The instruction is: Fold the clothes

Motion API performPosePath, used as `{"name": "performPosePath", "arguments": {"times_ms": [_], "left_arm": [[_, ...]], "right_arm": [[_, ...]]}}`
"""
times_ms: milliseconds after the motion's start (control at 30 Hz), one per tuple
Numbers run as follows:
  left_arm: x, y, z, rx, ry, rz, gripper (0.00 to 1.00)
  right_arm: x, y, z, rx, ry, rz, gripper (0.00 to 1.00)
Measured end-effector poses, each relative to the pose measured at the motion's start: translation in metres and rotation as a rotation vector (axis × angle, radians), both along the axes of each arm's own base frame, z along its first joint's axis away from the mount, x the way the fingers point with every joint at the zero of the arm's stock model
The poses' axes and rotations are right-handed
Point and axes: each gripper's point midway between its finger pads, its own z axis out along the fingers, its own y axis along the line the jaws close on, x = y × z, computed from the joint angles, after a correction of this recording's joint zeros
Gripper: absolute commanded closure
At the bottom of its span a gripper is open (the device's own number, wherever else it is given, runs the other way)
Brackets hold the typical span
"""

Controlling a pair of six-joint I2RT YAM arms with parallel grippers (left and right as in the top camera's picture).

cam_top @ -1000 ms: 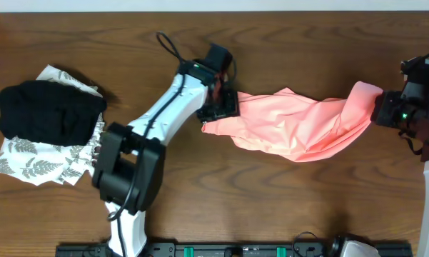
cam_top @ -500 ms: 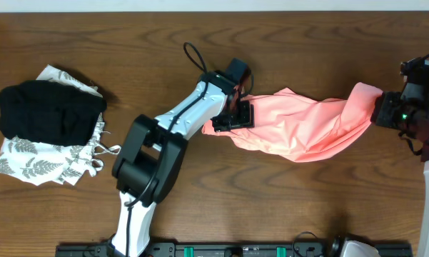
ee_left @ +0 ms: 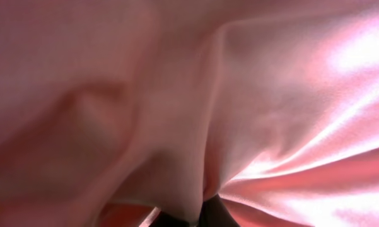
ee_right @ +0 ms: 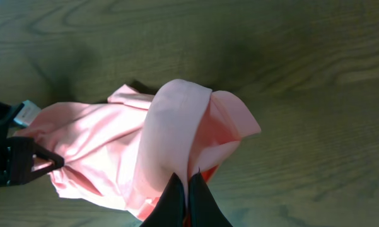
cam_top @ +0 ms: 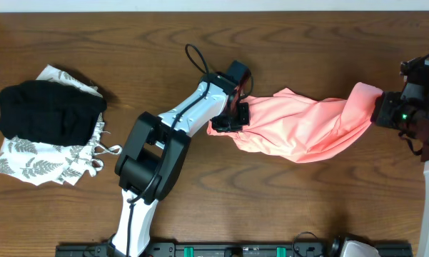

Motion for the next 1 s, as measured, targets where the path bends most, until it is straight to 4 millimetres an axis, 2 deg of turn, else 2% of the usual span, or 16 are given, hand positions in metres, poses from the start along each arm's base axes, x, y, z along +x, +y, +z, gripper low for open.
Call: {"name": "performPosePath", "arguments": {"times_ms": [67,167,267,367,433,533,633,900,1000], "left_arm": [[0.003,0.003,0.01,-0.001,-0.006,0.005,0.94],[0.016,0.013,0.046,-0.002,-0.085,0.019,0.94],[0.039,0.027,0.117,-0.033,-0.268,0.045,0.94],[0.051,0.044,0.207,-0.09,-0.491,0.084,0.94],[0.048,0.058,0.263,-0.124,-0.628,0.105,0.94],[0.035,0.077,0.314,-0.134,-0.763,0.128,0.94],[0.025,0.095,0.343,-0.112,-0.858,0.149,0.94],[0.005,0.123,0.378,-0.053,-0.98,0.158,0.94],[-0.001,0.135,0.389,-0.014,-1.028,0.169,0.94]], "right_arm": [[0.0,0.0,0.0,0.0,0.001,0.0,0.99],[0.0,0.0,0.0,0.0,0.001,0.0,0.99],[0.0,0.0,0.0,-0.001,0.001,-0.001,0.99],[0.0,-0.001,0.0,-0.003,0.002,-0.003,0.99],[-0.001,-0.001,-0.001,-0.003,0.004,-0.003,0.99],[-0.003,0.0,-0.003,0.0,0.017,-0.003,0.99],[-0.005,-0.001,-0.004,-0.003,0.028,-0.008,0.99],[0.001,0.001,0.001,0.002,-0.006,0.011,0.99],[0.006,0.02,0.008,0.05,-0.053,0.123,0.99]]}}
